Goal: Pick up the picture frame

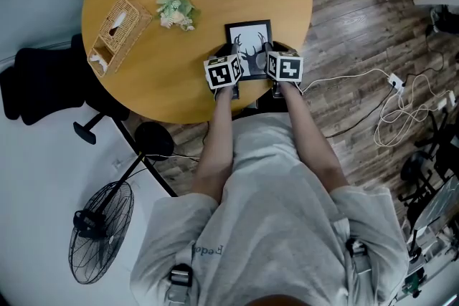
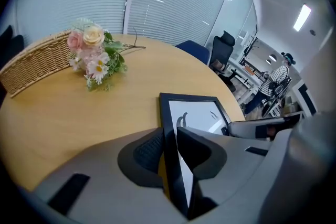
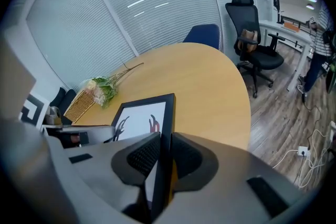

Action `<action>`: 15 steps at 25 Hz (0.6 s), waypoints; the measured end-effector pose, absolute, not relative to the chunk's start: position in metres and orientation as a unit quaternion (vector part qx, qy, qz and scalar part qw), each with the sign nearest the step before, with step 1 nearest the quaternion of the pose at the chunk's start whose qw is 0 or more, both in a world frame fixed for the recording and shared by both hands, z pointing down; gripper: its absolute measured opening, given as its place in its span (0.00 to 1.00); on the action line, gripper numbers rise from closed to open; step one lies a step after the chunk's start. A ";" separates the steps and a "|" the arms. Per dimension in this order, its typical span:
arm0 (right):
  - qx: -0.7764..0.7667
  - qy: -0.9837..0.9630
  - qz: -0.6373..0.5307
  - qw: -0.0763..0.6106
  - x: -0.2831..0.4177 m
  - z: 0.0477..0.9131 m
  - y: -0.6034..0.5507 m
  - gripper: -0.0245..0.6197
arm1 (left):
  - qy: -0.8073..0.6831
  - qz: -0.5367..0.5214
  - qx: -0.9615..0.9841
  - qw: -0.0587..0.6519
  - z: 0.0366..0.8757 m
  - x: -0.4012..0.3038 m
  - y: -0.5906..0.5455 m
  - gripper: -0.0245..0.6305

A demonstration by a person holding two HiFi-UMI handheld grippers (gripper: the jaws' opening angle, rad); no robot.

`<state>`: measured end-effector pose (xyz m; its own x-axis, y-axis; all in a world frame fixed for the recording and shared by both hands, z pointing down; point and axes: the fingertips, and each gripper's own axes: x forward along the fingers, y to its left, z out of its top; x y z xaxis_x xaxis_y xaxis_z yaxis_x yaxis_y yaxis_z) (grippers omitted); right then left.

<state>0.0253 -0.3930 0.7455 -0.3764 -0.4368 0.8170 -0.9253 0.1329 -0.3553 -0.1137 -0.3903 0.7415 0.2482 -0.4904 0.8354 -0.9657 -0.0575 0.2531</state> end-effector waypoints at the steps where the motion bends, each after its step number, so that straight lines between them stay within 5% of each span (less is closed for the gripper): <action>1: 0.487 -0.701 0.443 0.273 0.025 0.744 -0.392 0.16 | -0.547 0.284 0.670 0.415 0.740 -0.114 -0.390 0.19; 15: 0.513 -0.732 0.383 0.232 0.019 0.684 -0.386 0.16 | -0.563 0.236 0.706 0.359 0.681 -0.121 -0.388 0.18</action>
